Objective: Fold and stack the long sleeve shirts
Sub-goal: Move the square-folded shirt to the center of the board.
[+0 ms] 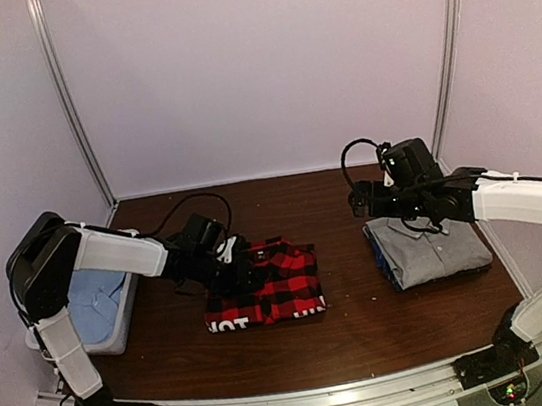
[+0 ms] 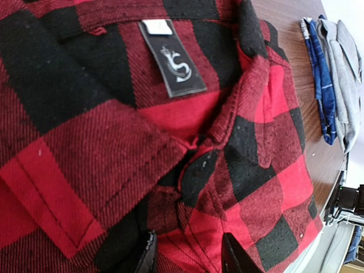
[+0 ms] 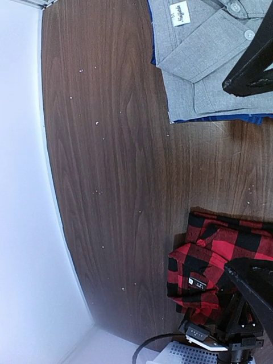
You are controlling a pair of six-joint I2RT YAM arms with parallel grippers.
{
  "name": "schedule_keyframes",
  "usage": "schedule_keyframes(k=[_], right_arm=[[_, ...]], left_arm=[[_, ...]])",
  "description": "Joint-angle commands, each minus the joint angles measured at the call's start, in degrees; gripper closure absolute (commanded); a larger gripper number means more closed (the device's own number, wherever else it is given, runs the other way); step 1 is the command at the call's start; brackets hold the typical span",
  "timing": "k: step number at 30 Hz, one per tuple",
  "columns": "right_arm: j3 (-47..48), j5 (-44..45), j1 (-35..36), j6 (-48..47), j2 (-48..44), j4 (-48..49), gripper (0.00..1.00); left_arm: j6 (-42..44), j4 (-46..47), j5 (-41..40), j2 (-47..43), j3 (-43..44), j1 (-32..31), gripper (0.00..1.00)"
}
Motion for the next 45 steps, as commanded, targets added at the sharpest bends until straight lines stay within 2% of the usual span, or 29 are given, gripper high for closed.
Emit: schedule_keyframes(k=[1, 13, 19, 25, 29, 37, 45], right_arm=[[-0.7, 1.3, -0.2, -0.4, 0.2, -0.6, 0.0], [-2.7, 1.2, -0.2, 0.0, 1.5, -1.9, 0.0], [-4.4, 3.5, -0.2, 0.5, 0.6, -4.6, 0.0], [-6.5, 4.8, -0.5, 1.7, -1.7, -5.2, 0.0], [-6.4, 5.5, -1.0, 1.9, -2.7, -6.1, 0.0], [-6.6, 7.1, -4.3, 2.2, -3.4, -8.4, 0.0], [-8.1, 6.8, -16.9, 1.7, -3.3, -7.5, 0.0]], left_arm=[[3.1, -6.4, -4.1, -3.6, -5.6, 2.8, 0.6], [5.2, -11.0, -5.1, -15.2, -16.0, 7.8, 0.6], [5.3, -13.1, -5.5, -19.4, -18.2, 8.1, 0.59], [5.5, -11.8, -1.9, -21.7, -16.9, 7.6, 0.59], [5.4, -11.6, -1.0, -20.3, -13.2, 4.2, 0.59], [4.5, -9.0, 0.7, -12.2, -9.0, -4.1, 0.59], [4.4, -6.9, 2.6, -9.0, -8.2, -6.5, 0.59]])
